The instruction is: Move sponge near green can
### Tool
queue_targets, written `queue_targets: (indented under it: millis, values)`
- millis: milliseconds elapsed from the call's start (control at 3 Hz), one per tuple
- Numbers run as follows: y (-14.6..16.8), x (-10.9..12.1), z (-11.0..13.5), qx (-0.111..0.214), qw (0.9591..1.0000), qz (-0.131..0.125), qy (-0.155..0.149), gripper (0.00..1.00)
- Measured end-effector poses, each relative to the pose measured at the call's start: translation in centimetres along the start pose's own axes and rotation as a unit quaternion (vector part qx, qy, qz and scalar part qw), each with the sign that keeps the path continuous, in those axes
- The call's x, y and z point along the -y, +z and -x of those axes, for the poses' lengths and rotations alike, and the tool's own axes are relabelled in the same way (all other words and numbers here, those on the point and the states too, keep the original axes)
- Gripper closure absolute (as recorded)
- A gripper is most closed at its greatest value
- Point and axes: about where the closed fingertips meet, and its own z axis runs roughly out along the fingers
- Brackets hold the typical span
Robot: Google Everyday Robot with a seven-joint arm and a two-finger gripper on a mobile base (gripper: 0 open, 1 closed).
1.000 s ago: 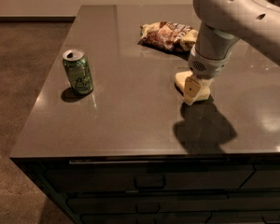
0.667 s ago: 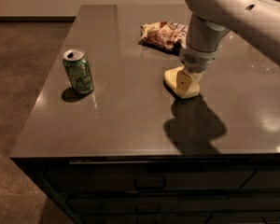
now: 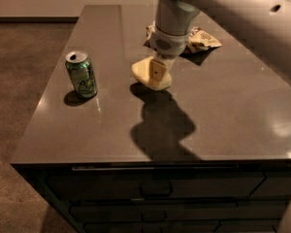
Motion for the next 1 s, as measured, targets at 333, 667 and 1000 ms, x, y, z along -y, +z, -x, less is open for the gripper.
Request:
queue_targets:
  millis: [333,667,1000]
  values:
    - [1.0,-1.7,3.3,-0.007,0.9982,0.021,-0.056,1.00]
    - [2.3,-3.3,5.3,-0.024,0.9939,0.036,-0.101,0.82]
    - [3.5,-4.2,6.0,-0.039,0.9908,0.041,-0.122,0.60]
